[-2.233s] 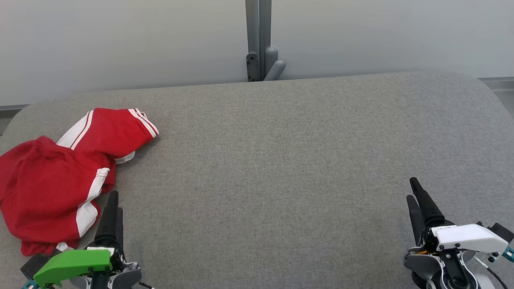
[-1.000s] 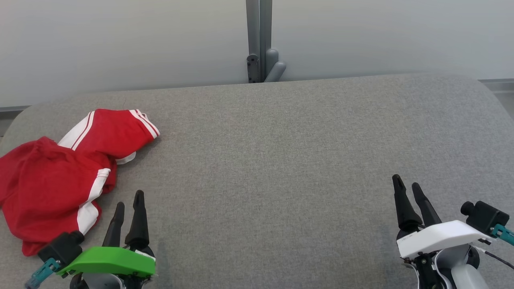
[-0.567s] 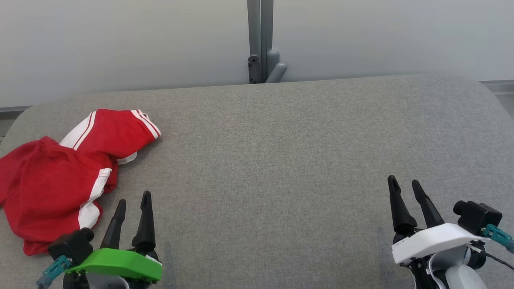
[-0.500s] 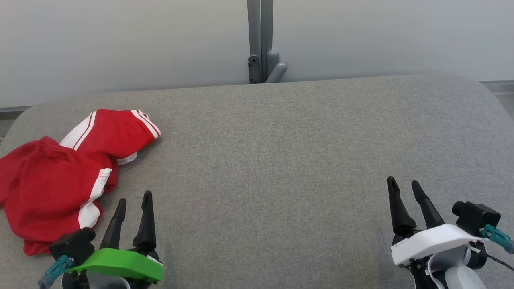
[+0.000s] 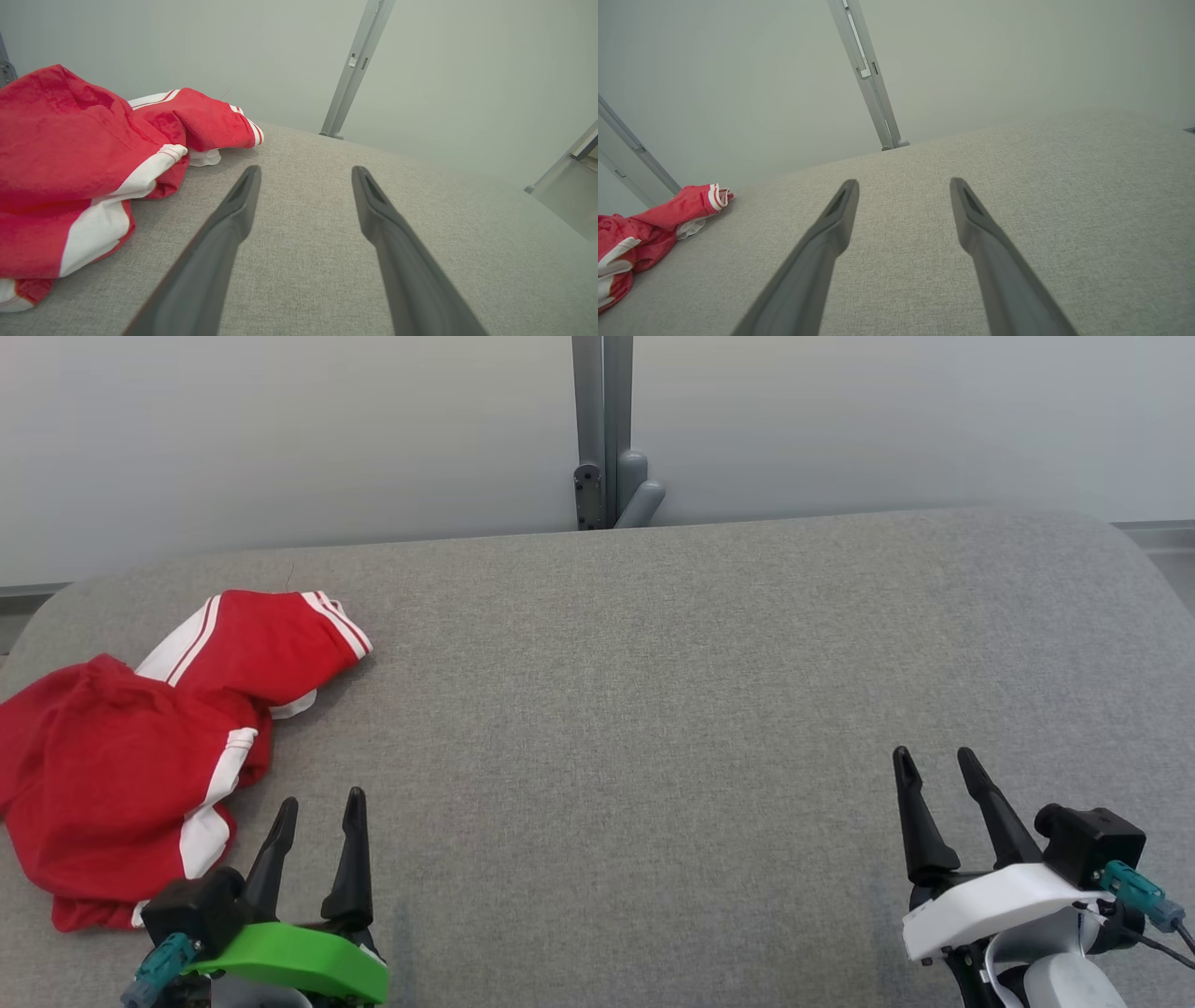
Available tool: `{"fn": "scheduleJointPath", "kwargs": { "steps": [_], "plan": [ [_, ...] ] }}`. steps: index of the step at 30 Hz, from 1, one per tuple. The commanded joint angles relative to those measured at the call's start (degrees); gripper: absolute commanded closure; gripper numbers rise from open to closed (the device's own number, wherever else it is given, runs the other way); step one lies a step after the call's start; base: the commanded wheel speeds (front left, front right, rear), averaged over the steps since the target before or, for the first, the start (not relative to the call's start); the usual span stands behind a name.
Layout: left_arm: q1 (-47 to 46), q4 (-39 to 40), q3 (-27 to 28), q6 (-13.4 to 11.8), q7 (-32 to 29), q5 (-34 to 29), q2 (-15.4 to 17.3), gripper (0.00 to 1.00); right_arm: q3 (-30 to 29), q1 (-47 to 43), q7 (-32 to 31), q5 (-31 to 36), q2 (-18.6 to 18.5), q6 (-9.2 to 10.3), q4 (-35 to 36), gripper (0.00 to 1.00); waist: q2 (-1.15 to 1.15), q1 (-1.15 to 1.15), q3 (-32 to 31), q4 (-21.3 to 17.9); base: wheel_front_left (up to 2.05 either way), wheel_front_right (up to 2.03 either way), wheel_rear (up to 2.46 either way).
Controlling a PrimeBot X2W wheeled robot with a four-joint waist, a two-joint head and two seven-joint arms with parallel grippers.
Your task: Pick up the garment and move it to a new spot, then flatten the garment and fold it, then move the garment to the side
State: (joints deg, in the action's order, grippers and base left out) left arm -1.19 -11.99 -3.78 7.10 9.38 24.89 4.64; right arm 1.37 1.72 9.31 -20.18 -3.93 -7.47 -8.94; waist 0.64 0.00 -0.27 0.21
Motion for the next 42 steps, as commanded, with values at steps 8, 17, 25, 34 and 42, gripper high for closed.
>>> {"fn": "scheduleJointPath", "kwargs": {
  "steps": [8,17,25,34,42],
  "plan": [
    [0.41,-0.56,1.05,-0.21,1.51,-4.52,0.61,0.0,-0.17,-0.6,1.58,5.26,-0.21,-0.03,0.59,0.0,-0.44,0.0,0.02,-0.06,0.0,0.0,0.0],
    [0.47,-1.79,1.21,-0.04,2.62,-9.52,1.3,0.0,-0.4,-1.15,2.73,8.28,-0.15,-0.03,-0.32,0.0,-0.49,0.0,-0.01,-0.08,0.0,0.0,0.0],
    [0.96,-5.49,2.12,0.23,3.7,-11.41,0.89,0.0,-0.9,-1.82,3.75,11.27,-0.44,-0.03,-1.33,0.0,-0.53,0.0,-0.29,-0.17,0.0,0.0,0.0],
    [0.42,-6.68,3.54,0.35,4.55,-13.26,0.56,0.0,-3.04,-2.43,4.7,12.25,-0.16,-0.02,-2.25,0.0,-0.57,0.0,-0.17,0.04,0.0,0.0,0.0],
    [0.47,-7.84,4.6,0.44,5.5,-15.8,0.35,0.0,-4.29,-2.55,5.54,14.65,0.12,-0.02,-2.48,0.0,-0.61,0.0,-0.28,0.05,0.0,0.0,0.0]
  ]
}}
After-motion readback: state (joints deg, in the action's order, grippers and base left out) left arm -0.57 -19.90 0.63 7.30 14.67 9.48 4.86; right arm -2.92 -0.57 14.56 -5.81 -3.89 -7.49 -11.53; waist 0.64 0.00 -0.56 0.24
